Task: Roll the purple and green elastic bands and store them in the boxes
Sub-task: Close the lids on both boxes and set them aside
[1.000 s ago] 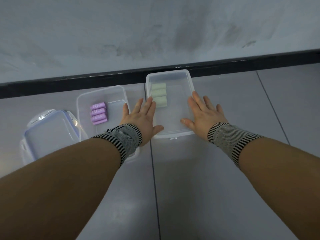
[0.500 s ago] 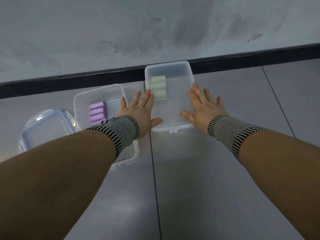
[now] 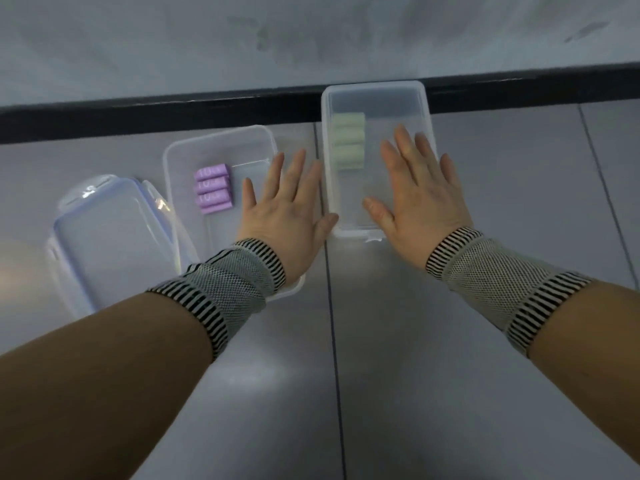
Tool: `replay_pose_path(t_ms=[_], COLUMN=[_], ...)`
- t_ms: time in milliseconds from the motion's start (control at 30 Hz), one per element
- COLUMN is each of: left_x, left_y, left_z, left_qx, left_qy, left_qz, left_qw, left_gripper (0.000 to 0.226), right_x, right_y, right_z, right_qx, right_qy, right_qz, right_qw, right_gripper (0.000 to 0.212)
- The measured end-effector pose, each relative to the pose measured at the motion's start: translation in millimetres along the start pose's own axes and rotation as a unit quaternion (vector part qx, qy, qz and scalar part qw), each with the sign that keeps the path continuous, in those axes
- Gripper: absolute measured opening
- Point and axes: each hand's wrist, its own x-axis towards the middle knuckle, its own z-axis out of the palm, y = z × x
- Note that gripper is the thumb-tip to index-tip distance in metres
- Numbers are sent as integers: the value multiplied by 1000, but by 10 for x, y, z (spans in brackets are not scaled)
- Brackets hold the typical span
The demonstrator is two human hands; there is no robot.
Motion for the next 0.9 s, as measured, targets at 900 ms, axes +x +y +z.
replay_pose_path(t_ms=[900], left_x=[-2117], left_y=[-2517], left_z=[473], left_qx=[-65], left_qy=[-104], left_qz=[-276], left_qw=[953], left_gripper=[58], right_x=[-230], right_y=[-3243], right_z=[1224], right_qx=[23], right_qy=[-161], right_qz=[-207], right_qw=[965], right_gripper=[70])
